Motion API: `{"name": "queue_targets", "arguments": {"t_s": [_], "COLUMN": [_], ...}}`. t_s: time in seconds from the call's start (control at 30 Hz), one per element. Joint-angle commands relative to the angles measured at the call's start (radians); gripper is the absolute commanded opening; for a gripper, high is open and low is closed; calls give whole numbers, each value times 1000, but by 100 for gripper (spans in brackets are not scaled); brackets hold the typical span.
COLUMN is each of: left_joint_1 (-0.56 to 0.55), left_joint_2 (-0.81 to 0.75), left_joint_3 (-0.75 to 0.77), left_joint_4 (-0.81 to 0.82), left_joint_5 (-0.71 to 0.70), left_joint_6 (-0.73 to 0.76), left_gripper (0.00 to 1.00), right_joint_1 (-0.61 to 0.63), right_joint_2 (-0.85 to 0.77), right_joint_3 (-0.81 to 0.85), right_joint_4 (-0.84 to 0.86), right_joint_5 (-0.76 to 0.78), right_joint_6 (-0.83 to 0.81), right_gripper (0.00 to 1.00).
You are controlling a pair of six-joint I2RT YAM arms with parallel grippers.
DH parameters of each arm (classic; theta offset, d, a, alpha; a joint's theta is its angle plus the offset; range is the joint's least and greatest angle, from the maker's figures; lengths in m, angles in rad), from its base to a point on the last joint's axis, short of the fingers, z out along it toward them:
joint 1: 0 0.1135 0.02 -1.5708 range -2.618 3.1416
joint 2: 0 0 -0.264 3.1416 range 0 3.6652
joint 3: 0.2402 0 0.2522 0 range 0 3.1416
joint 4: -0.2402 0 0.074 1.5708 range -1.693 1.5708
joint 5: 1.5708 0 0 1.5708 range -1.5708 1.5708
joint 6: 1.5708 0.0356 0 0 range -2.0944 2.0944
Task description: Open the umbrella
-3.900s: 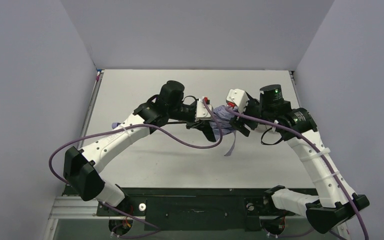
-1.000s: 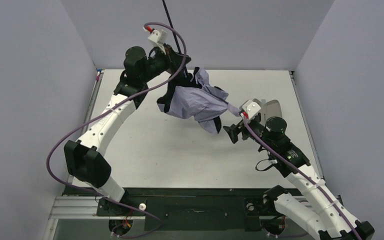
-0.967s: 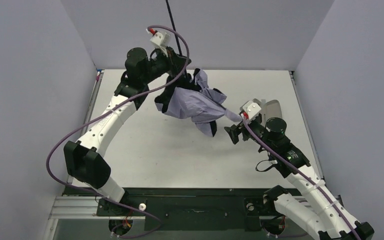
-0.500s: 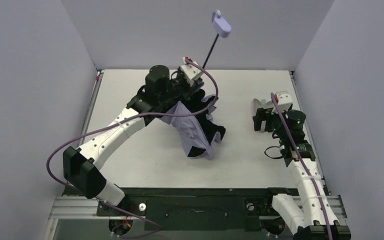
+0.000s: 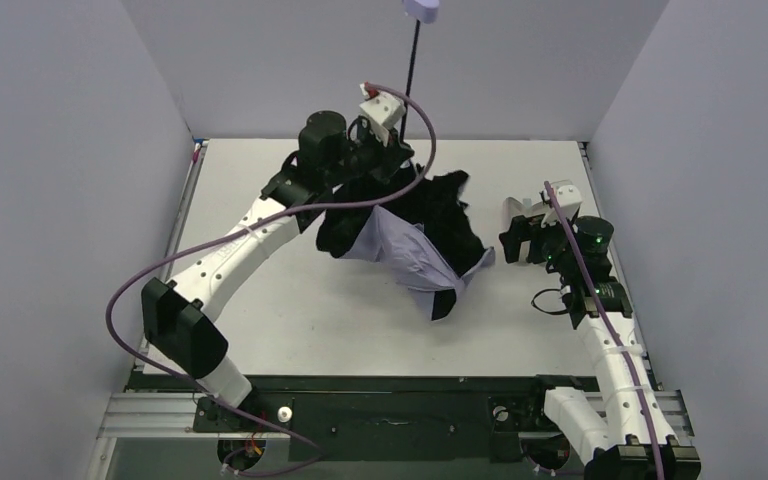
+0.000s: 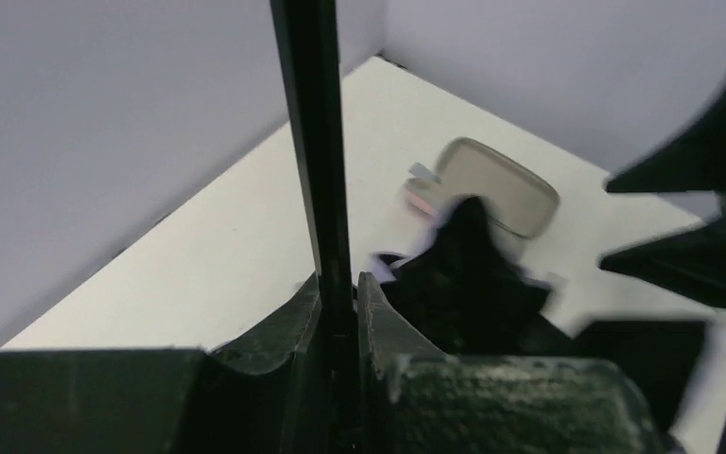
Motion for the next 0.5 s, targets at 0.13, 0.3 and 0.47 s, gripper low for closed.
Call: {"name": "queue_targets", "arguments": {"t_s": [0.13,0.3,0.47], "left_joint_1": [243,-30,149], "left_joint_2": [115,7,109], "left_joint_3": [245,92,223], "left_joint_4": [-15,27,-52], "left_joint_5": [-199,-113,-443], "left_joint_6": [-135,-110,-203], "left_gripper": [0,0,0], "right_joint_1": [-10,-11,-13], "right_joint_2": [-16,10,-7], "right_joint_3": [52,74,98], "right_joint_4": [-5,1,-18], "right_joint_5": [-63,-82,-144], "right_joint_6": [-23,-16,-37], "right_gripper": [81,81,81]}}
